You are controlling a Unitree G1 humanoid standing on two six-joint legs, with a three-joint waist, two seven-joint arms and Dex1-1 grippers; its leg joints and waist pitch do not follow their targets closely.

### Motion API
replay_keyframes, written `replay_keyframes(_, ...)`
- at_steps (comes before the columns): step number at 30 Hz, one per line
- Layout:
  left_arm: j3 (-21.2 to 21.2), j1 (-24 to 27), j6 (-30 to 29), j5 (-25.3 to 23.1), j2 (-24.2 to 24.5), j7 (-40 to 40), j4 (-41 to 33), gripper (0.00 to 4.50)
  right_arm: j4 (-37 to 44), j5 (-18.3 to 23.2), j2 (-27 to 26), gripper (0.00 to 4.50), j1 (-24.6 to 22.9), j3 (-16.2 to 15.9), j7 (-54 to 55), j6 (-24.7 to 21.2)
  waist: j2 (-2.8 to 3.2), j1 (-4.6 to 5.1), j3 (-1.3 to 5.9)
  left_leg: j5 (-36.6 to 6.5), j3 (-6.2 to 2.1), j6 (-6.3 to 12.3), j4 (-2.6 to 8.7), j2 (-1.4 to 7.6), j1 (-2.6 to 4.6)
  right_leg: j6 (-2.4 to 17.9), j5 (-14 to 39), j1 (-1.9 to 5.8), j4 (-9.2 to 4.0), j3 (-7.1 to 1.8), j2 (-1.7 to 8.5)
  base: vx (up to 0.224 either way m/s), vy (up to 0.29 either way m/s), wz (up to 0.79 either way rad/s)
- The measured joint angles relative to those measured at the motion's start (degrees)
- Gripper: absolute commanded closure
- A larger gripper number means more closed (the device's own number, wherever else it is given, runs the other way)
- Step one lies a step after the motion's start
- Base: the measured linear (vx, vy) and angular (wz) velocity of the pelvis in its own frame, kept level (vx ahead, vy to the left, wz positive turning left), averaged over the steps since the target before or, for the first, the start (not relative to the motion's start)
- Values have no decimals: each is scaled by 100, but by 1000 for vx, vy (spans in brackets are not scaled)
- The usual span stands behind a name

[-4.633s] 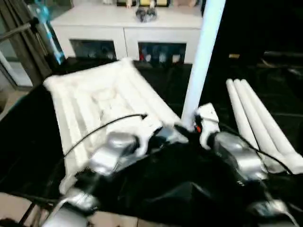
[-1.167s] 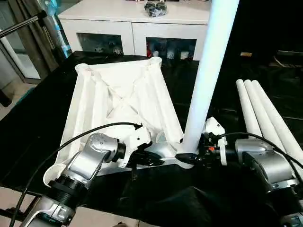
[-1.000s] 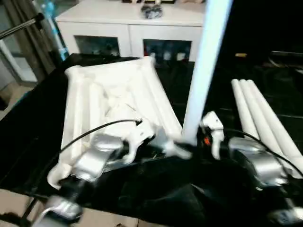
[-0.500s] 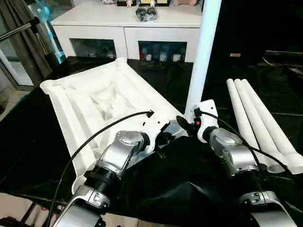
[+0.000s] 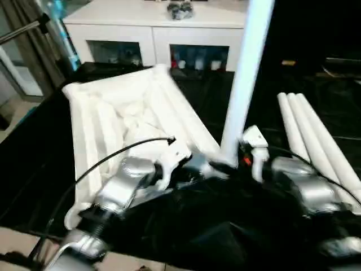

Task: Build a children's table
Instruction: Rotate leg to tighten

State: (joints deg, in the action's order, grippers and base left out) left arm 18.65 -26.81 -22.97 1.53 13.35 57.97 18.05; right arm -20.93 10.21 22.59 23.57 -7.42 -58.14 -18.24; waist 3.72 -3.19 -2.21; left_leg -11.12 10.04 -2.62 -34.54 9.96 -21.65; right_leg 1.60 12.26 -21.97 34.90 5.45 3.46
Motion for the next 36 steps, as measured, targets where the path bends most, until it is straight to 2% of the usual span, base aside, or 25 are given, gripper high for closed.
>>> replay_keyframes(2,62,36,10,16,161,262,-118,450,108,65,177,62,-61,-96,-420,-32,1,-33,0,0,0,0,-1,0,1,0,0,1,3,0,0,0,0,0)
replay_keyframes(6,140,158,9,107,415,641,-323,450,251,140,319,62,-126,-257,-920,-35,1,-33,0,0,0,0,-2,1,4,0,-1,1,7,0,0,0,0,0)
replay_keyframes(12,151,182,8,110,514,797,-388,450,337,140,359,117,-151,-323,-1004,-64,1,-37,0,1,0,0,-1,1,4,0,-1,3,9,0,0,0,0,0)
replay_keyframes(20,156,210,10,108,532,781,-395,450,450,133,298,166,-256,-301,-891,-145,1,-48,0,3,0,4,-6,1,4,-1,-1,6,9,0,1,0,0,0)
replay_keyframes(24,-19,156,10,31,238,247,-123,450,197,-81,-92,171,-213,-87,37,-5,-7,4,3,-2,1,-7,-5,1,39,5,-10,32,12,-1,1,0,0,0)
replay_keyframes(29,-178,-206,13,-194,-375,-820,527,450,-585,-370,-878,174,198,309,1911,136,-13,150,-2,-14,0,-26,3,-1,82,-21,-1,65,3,-1,0,0,0,0)
replay_keyframes(32,-228,-388,2,-293,-742,-1416,846,450,-932,-388,-1296,174,380,601,2930,126,-11,162,-1,-14,-1,-26,4,-1,84,-23,-2,66,-1,0,0,0,0,0)
replay_keyframes(36,-296,-525,-19,-355,-948,-1752,1057,450,-1199,-565,-1515,174,563,666,3504,349,-7,158,2,-14,-1,-26,5,-2,80,-24,-5,66,-2,0,1,0,0,0)
